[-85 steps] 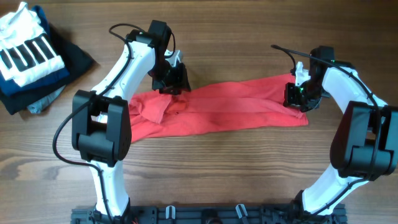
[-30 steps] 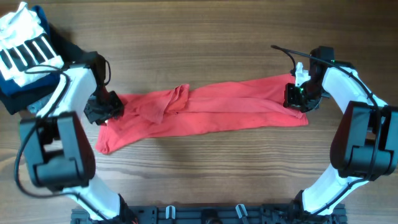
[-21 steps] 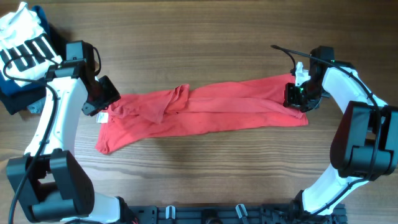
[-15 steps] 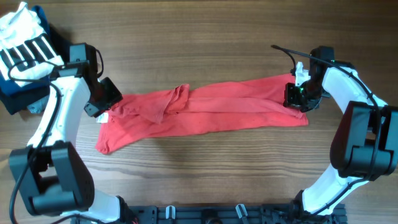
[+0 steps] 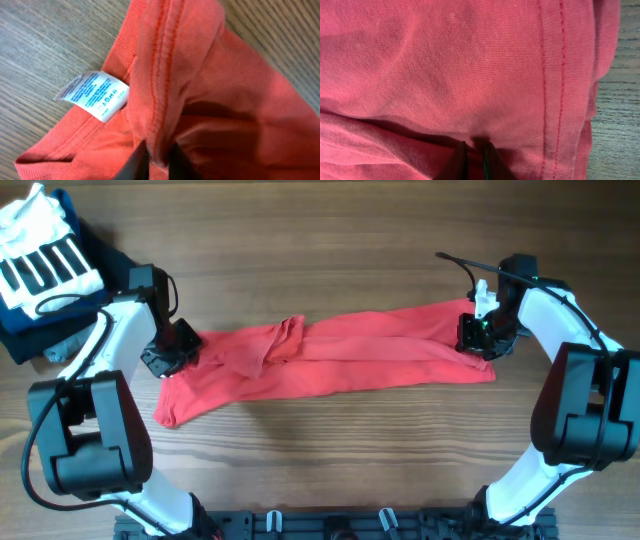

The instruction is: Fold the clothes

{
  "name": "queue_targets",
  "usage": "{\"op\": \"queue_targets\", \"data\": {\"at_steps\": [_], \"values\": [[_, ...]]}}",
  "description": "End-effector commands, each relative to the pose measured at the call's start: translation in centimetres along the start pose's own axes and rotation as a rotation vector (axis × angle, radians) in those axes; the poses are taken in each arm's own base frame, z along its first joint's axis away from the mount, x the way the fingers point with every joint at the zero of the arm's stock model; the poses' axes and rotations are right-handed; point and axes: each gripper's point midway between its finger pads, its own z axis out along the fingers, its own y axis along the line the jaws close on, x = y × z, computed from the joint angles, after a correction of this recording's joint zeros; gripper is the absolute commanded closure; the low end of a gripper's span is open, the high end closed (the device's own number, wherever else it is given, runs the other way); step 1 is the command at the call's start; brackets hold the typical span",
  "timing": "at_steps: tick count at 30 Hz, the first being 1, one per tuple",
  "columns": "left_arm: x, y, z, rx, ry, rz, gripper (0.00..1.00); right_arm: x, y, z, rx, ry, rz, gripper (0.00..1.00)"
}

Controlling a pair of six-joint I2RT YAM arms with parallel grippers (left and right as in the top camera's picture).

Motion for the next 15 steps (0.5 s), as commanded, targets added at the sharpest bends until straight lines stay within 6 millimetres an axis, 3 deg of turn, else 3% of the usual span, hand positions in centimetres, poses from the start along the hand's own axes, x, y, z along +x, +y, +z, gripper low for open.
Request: {"op": "queue_targets", "data": {"at_steps": [1, 9, 15], "values": [[-0.1, 0.9, 0.5, -0.039, -0.002, -0.012, 0.95, 0.5, -0.1, 0.6, 0.0, 0.025, 0.005, 0.89], [-0.2, 1.4, 0.5, -0.058, -0.005, -0.017, 0.96, 0.5, -0.1, 0.6, 0.0, 0.025, 0.005, 0.89], [-0.4, 4.9, 0.2, -0.156, 0.008, -0.103, 0.96, 0.6, -0.1, 0.6, 0.0, 0.027, 0.006, 0.89]]}}
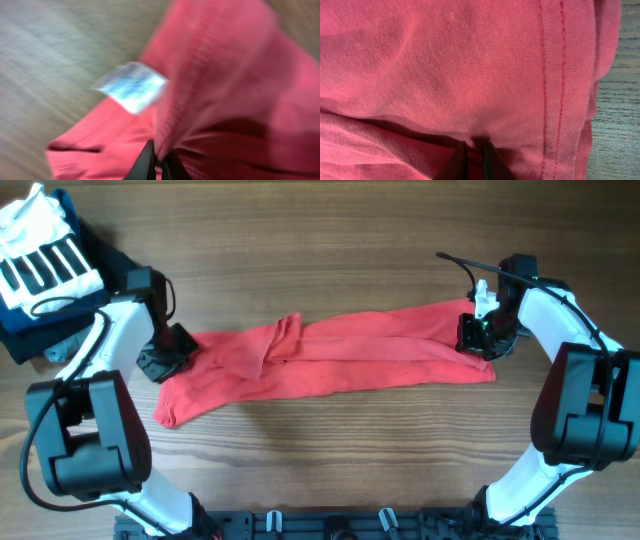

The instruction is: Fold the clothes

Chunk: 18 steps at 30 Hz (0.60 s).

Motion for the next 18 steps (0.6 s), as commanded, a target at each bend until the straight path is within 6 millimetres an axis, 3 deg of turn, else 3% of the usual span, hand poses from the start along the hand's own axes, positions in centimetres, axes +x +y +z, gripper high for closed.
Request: {"op": "queue_targets", "data": {"at_steps": [1, 8, 10, 11, 13, 18], "values": [[-1.0, 3.0, 0.6, -0.072, -0.005, -0.088, 0.96, 0.5, -0.1, 0.6, 0.0, 0.026, 0.006, 0.89], [-1.7, 4.6, 0.7, -0.07, 0.003, -0.135, 0.96, 0.6, -0.1, 0.6, 0.0, 0.028, 0.006, 0.89], [-1.7, 4.6, 0.7, -0.07, 0.003, -0.132, 0.87, 0.6, -0.1, 0.6, 0.0, 0.028, 0.006, 0.89], [-1.6, 4.7, 0.7, -0.071, 0.006, -0.132, 0.74, 0.6, -0.1, 0.6, 0.0, 0.028, 0.006, 0.89], [-1.4, 4.5, 0.7, -0.061, 0.019, -0.131, 0.62, 0.6, -0.1, 0.6, 0.0, 0.028, 0.006, 0.89], [-0.9, 4.4, -0.1, -0.049, 0.034, -0.13, 0.59, 0.6, -0.1, 0.6, 0.0, 0.028, 0.006, 0.88]]}}
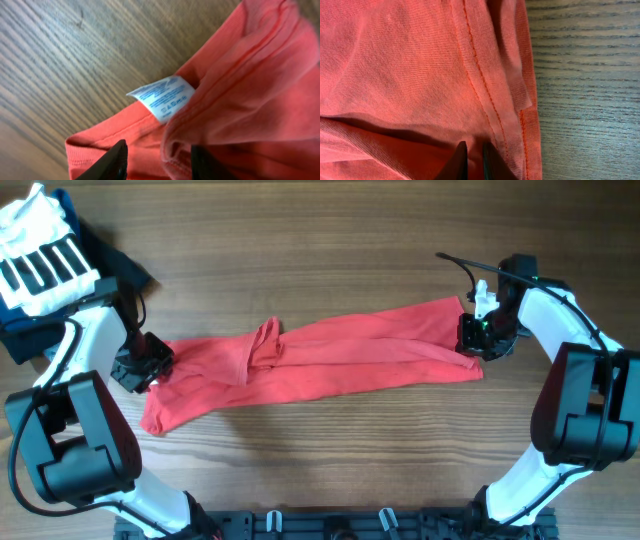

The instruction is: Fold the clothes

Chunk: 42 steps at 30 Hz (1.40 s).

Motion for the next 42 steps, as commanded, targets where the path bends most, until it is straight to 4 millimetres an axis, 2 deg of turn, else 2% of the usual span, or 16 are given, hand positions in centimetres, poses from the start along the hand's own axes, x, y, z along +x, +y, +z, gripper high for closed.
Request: {"op": "queue_targets", "data": {"at_steps": [1, 3, 7, 13, 15, 16, 19, 24, 27, 31, 37, 42], "values": [[0.3, 0.3, -0.7, 0.001, 0.008, 0.0, 0.59, 0.5, -0.1, 0.6, 0.0, 0.025, 0.005, 0.88], [0.1, 0.3, -1.8, 0.018, -0.019, 0.008, 0.6, 0.5, -0.1, 0.6, 0.0, 0.023, 0.006, 0.88], [-0.9, 0.3, -5.4, 0.074, -0.131, -0.002, 0.58, 0.5, -0.1, 0.6, 0.0, 0.024, 0.005, 0.88], [-2.4, -0.5, -9.6, 0.192, -0.283, -0.018, 0.57, 0.5, -0.1, 0.6, 0.0, 0.024, 0.006, 0.88], [-2.3, -2.1, -10.8, 0.294, -0.295, -0.003, 0.56, 0.5, -0.1, 0.6, 0.0, 0.023, 0.006, 0.88], [-2.0, -4.0, -11.5, 0.383, -0.284, 0.024, 0.56, 0.5, -0.1, 0.6, 0.0, 0.023, 0.006, 0.88], [-1.4, -6.8, -12.0, 0.473, -0.276, 0.083, 0.55, 0.5, -0.1, 0.6, 0.0, 0.024, 0.011, 0.88], [-0.2, -11.6, -12.0, 0.525, -0.312, 0.214, 0.53, 0.5, -0.1, 0.6, 0.0, 0.025, 0.013, 0.88], [1.8, -16.1, -12.1, 0.592, -0.335, 0.396, 0.52, 0.6, -0.1, 0.6, -0.001, 0.028, 0.013, 0.88], [4.8, -20.3, -10.5, 0.611, -0.323, 0.539, 0.48, 0.7, -0.1, 0.6, 0.0, 0.031, 0.014, 0.88], [8.5, -24.0, -6.2, 0.583, -0.256, 0.651, 0.47, 0.7, -0.1, 0.6, 0.0, 0.031, 0.014, 0.88], [9.7, -25.2, -3.6, 0.56, -0.232, 0.707, 0.47, 0.7, -0.1, 0.6, 0.0, 0.031, 0.014, 0.88]]}}
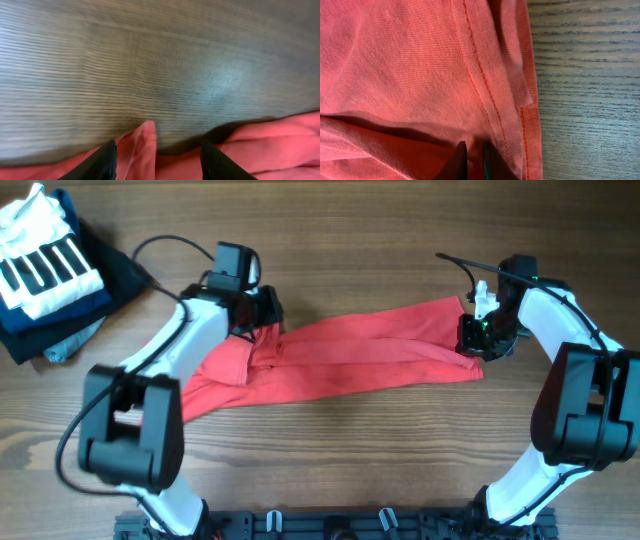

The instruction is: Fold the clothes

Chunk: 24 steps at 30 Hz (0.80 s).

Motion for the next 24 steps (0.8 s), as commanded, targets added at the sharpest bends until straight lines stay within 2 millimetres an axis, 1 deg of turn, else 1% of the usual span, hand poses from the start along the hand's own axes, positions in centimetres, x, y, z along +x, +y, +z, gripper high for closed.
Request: {"op": "queue_targets", "data": {"at_steps": [1, 7, 13, 16, 21, 24], "values": [[0.7, -0.4, 1.9, 0.003, 0.029, 0.053, 0.47, 0.5, -0.1, 0.6, 0.0, 0.024, 0.012, 0.88], [0.7, 0.2, 2.7, -0.021, 0.029, 0.077, 0.47, 0.5, -0.1, 0.7, 0.0, 0.025, 0.012, 0.88], [1.7, 1.1, 3.7, -0.048, 0.069, 0.069, 0.48, 0.5, -0.1, 0.6, 0.0, 0.025, 0.012, 0.88], [1.5, 1.3, 3.8, -0.063, 0.058, 0.07, 0.5, 0.5, -0.1, 0.6, 0.0, 0.024, 0.012, 0.88], [1.4, 1.7, 3.7, -0.085, 0.051, 0.07, 0.67, 0.5, -0.1, 0.7, 0.0, 0.025, 0.012, 0.88], [1.4, 1.7, 3.7, -0.086, 0.051, 0.07, 0.76, 0.5, -0.1, 0.6, 0.0, 0.024, 0.011, 0.88]]}}
